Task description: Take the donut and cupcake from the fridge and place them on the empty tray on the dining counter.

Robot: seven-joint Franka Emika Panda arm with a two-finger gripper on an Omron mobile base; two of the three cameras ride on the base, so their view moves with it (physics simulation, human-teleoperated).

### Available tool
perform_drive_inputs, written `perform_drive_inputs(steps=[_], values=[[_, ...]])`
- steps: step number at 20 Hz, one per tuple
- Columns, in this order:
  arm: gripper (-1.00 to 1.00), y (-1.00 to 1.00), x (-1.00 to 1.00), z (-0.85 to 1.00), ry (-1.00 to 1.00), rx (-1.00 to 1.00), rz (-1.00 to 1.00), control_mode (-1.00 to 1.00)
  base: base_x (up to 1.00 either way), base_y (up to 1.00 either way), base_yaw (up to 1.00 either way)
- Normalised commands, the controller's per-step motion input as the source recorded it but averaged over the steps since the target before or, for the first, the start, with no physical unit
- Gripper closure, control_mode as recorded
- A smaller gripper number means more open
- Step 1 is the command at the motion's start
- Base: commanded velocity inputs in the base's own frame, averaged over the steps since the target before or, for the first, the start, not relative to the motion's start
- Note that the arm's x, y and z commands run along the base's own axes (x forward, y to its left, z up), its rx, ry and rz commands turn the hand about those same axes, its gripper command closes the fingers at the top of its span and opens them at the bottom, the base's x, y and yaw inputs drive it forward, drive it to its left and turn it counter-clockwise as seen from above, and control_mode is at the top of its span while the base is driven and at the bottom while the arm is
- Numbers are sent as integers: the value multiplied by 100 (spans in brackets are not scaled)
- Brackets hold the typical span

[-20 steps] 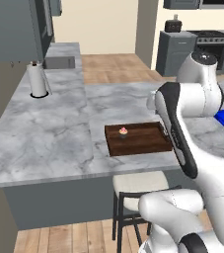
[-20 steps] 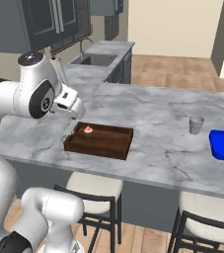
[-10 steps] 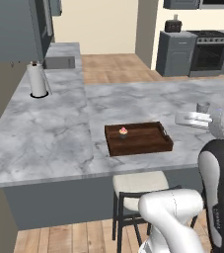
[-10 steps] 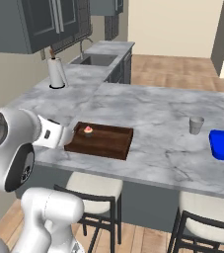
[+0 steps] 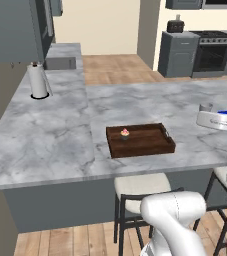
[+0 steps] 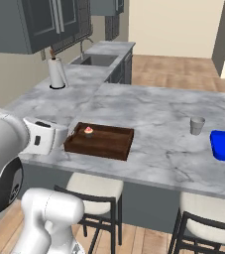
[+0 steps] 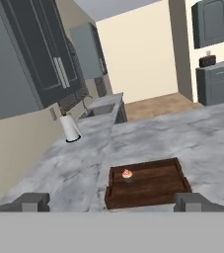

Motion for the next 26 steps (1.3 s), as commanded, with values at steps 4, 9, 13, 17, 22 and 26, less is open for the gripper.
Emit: perform_drive_inputs(steps=[4,9,13,17,22,26], values=[[-100,0,0,0,0,0,0,100,-28,0,0],[-100,0,0,0,0,0,0,100,-93,0,0],[-100,0,0,0,0,0,0,100,-100,-40,0],[-100,0,0,0,0,0,0,100,-48,-100,-12],[-100,0,0,0,0,0,0,100,-5,-100,-14],[-100,0,0,0,0,0,0,100,0,-100,-15]])
